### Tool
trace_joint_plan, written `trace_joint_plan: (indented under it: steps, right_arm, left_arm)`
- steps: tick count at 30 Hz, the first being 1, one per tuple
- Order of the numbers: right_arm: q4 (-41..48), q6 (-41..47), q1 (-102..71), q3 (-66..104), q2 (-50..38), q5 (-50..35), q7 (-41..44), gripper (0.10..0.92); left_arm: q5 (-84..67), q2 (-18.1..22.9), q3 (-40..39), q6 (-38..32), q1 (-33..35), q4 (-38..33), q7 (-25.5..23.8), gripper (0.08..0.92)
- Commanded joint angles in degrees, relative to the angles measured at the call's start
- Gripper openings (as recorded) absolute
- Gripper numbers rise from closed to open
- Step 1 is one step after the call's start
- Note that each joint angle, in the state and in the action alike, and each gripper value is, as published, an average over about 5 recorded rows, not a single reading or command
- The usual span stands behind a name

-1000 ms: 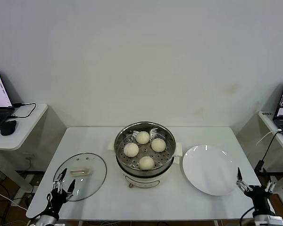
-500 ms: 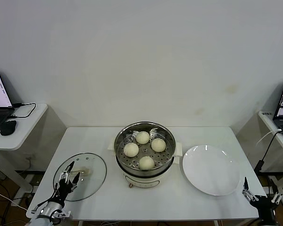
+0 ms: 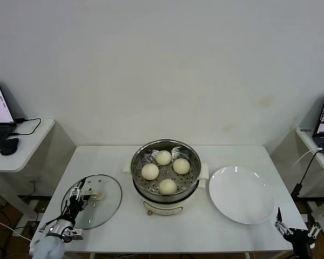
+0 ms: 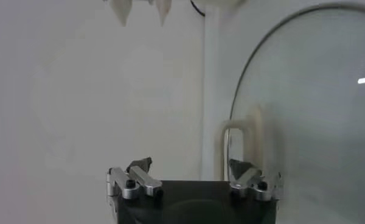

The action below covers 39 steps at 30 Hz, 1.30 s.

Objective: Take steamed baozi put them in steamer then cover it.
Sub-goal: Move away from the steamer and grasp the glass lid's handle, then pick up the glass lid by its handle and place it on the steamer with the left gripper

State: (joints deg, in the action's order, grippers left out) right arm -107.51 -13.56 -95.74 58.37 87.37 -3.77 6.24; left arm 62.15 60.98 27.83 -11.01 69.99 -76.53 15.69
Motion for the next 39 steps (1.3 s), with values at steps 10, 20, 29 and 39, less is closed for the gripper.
trace_joint_plan:
  steps: [10, 20, 29, 39]
  right_arm:
    - [0.36, 0.09, -0.06, -1.04, 0.3, 0.74, 0.03, 0.823]
    - [0.72, -0.15, -0.18, -1.47, 0.51, 1.32, 0.06, 0.823]
    - [0.49, -0.44, -0.43, -1.79, 0.66, 2.25, 0.07, 0.823]
    - [-0.4, -0.79, -0.99, -2.74, 0.73, 3.17, 0.1, 0.823]
  left_arm:
    - [0.16, 0.37, -0.8, -0.49, -3.53, 5.75, -0.1, 0.446]
    - [-1.04, 1.09, -0.51, -1.75, -3.68, 6.81, 2.75, 0.168]
    - [-2.23, 1.42, 2.72, -0.29, 1.4, -2.57, 6.59, 0.147]
    - [-3.91, -1.98, 10.23, 7.44, 11.79, -20.83, 2.11, 0.147]
